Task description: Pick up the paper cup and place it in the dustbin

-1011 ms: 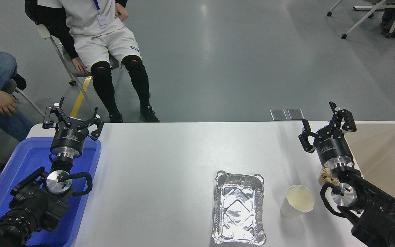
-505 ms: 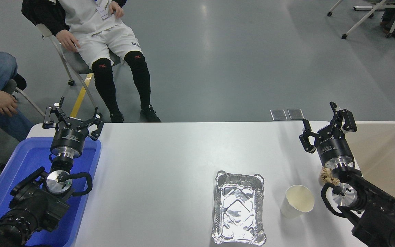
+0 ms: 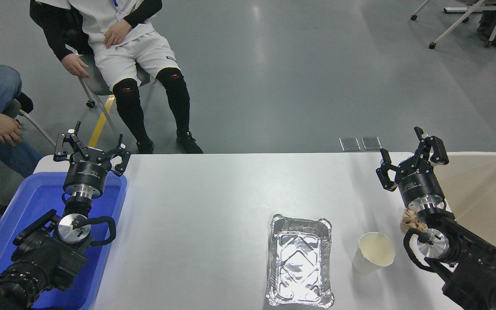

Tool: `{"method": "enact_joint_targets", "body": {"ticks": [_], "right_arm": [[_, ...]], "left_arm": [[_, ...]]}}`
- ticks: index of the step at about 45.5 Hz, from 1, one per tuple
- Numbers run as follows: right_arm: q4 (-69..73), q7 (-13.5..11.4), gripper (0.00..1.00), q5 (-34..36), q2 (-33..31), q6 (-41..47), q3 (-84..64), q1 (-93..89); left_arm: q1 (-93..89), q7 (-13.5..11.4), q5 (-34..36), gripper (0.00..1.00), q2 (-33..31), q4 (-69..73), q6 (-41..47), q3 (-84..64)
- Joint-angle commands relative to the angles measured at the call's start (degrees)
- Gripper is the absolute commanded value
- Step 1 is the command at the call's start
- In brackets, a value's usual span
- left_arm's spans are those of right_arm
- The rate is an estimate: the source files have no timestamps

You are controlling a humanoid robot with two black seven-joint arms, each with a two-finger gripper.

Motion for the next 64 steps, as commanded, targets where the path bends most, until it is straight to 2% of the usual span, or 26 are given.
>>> {"method": "enact_joint_targets", "body": {"ticks": [1, 11, 19, 25, 37, 57, 64], "right_arm": [[0.5, 0.0, 1.0, 0.0, -0.2, 0.0, -0.1, 0.0], [1.0, 0.0, 1.0, 0.2, -3.6, 0.2, -5.9, 1.3], [1.9, 0.0, 1.0, 0.1, -12.8, 1.8, -24.4, 7.4], [4.5, 0.0, 1.0, 0.0, -17.5, 2.1, -38.4, 14.3], [9.3, -0.1, 1.0, -0.7, -25.8, 2.2, -51.0, 25.1], [11.1, -0.1, 1.0, -0.7, -30.8, 3.1, -74.0, 40.8], [14.5, 0.0, 1.0, -0.8, -32.7, 7.3, -89.9, 52.9]], "left_arm": [[0.0, 0.0, 0.0, 0.99, 0.0, 0.0, -0.2, 0.0], [0.0, 0.0, 0.1, 0.99, 0.0, 0.0, -0.2, 0.0], [0.0, 0.0, 0.1, 0.99, 0.0, 0.0, -0.2, 0.0], [0.0, 0.0, 0.1, 0.99, 0.0, 0.0, -0.2, 0.0], [0.0, 0.0, 0.1, 0.99, 0.0, 0.0, -0.2, 0.0], [0.0, 0.0, 0.1, 0.99, 0.0, 0.0, -0.2, 0.0], [0.0, 0.0, 0.1, 0.99, 0.0, 0.0, -0.2, 0.0]]}}
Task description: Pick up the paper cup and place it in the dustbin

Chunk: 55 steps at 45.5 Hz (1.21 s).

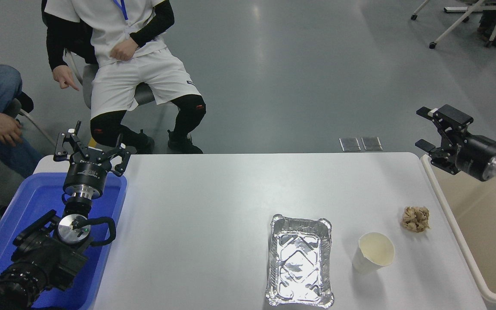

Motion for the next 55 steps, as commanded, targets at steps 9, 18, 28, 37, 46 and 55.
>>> {"method": "enact_joint_targets", "body": {"ticks": [9, 18, 28, 37, 46, 55], "right_arm": [[7.7, 0.0, 1.0, -4.4, 1.8, 13.9, -40.1, 31.0], [7.8, 0.0, 1.0, -11.6, 12.0, 21.5, -46.3, 38.4], [8.0, 0.0, 1.0, -14.0, 19.5, 25.3, -47.0, 41.2], [8.4, -0.9, 1.0, -21.1, 28.0, 25.3, -51.8, 44.2], [9.2, -5.4, 1.0, -30.2, 30.8, 25.3, -49.6, 46.3], [13.8, -20.9, 1.0, -35.0, 33.4, 25.3, -46.7, 47.5]], "left_arm": [[0.0, 0.0, -0.1, 0.99, 0.0, 0.0, 0.0, 0.0], [0.0, 0.0, -0.1, 0.99, 0.0, 0.0, 0.1, 0.0], [0.0, 0.0, -0.1, 0.99, 0.0, 0.0, 0.1, 0.0], [0.0, 0.0, -0.1, 0.99, 0.0, 0.0, 0.0, 0.0], [0.0, 0.0, -0.1, 0.99, 0.0, 0.0, 0.1, 0.0], [0.0, 0.0, -0.1, 0.99, 0.0, 0.0, 0.0, 0.0]]}}
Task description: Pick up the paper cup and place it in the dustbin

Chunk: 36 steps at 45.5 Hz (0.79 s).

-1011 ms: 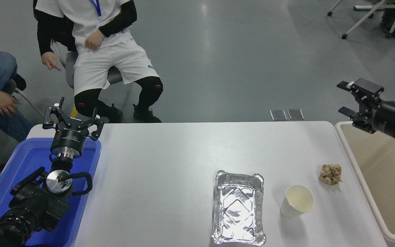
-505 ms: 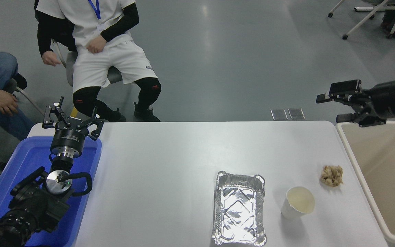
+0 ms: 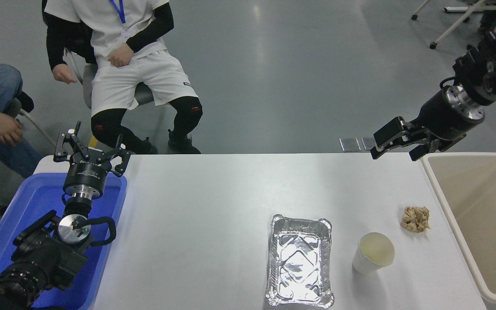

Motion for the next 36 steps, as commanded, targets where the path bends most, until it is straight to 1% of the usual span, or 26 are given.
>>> {"method": "enact_joint_targets", "body": {"ticks": [1, 10, 17, 25, 34, 36], "right_arm": [[4.1, -12.8, 1.0, -6.2, 3.7, 0.3, 2.0, 1.9], [5.3, -12.5, 1.0, -3.8, 3.1, 0.3, 3.2, 2.2], [5.6, -12.5, 1.0, -3.5, 2.7, 0.3, 5.1, 1.8], [5.6, -12.5, 1.0, -3.5, 2.1, 0.3, 4.1, 1.2], [7.3, -12.5, 1.0, -3.2, -0.7, 0.3, 4.1, 0.9], [7.4, -12.6, 1.0, -2.3, -1.4, 0.3, 3.9, 0.8]], "left_arm": [[0.0, 0.0, 0.0, 0.99, 0.0, 0.0, -0.1, 0.0], [0.0, 0.0, 0.0, 0.99, 0.0, 0.0, -0.1, 0.0], [0.0, 0.0, 0.1, 0.99, 0.0, 0.0, -0.1, 0.0], [0.0, 0.0, 0.1, 0.99, 0.0, 0.0, -0.1, 0.0], [0.0, 0.0, 0.1, 0.99, 0.0, 0.0, -0.1, 0.0], [0.0, 0.0, 0.1, 0.99, 0.0, 0.0, -0.1, 0.0]]}}
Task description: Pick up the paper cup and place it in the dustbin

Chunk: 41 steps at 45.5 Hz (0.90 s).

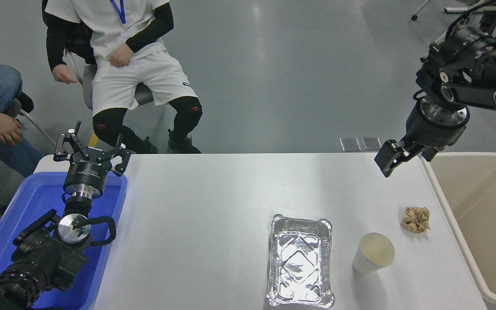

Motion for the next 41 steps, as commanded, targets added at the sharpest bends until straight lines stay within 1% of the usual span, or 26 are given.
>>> {"method": "enact_joint_targets", "body": {"ticks": [1, 9, 14, 24, 33, 38, 41], "right_arm": [[1.3, -0.4, 1.0, 2.0, -2.9, 0.0, -0.2, -0.3], [1.2, -0.7, 1.0, 10.3, -5.4, 0.0, -2.2, -0.4], [1.3, -0.6, 1.0, 13.0, -5.6, 0.0, -2.9, -1.1], [1.1, -0.6, 1.0, 13.0, -7.4, 0.0, -3.6, -1.3], [0.7, -0.6, 1.0, 13.0, -7.0, 0.0, -3.2, -3.9], [0.5, -0.8, 1.0, 11.9, -7.0, 0.0, -2.8, -5.8], [0.0, -1.0, 1.0, 11.7, -6.1, 0.0, -2.8, -8.2]], "left_arm": [[0.0, 0.0, 0.0, 0.99, 0.0, 0.0, 0.0, 0.0], [0.0, 0.0, 0.0, 0.99, 0.0, 0.0, 0.0, 0.0], [0.0, 0.0, 0.0, 0.99, 0.0, 0.0, 0.0, 0.0], [0.0, 0.0, 0.0, 0.99, 0.0, 0.0, 0.0, 0.0], [0.0, 0.0, 0.0, 0.99, 0.0, 0.0, -0.1, 0.0], [0.0, 0.0, 0.0, 0.99, 0.0, 0.0, 0.0, 0.0], [0.0, 0.0, 0.0, 0.99, 0.0, 0.0, 0.0, 0.0]]}}
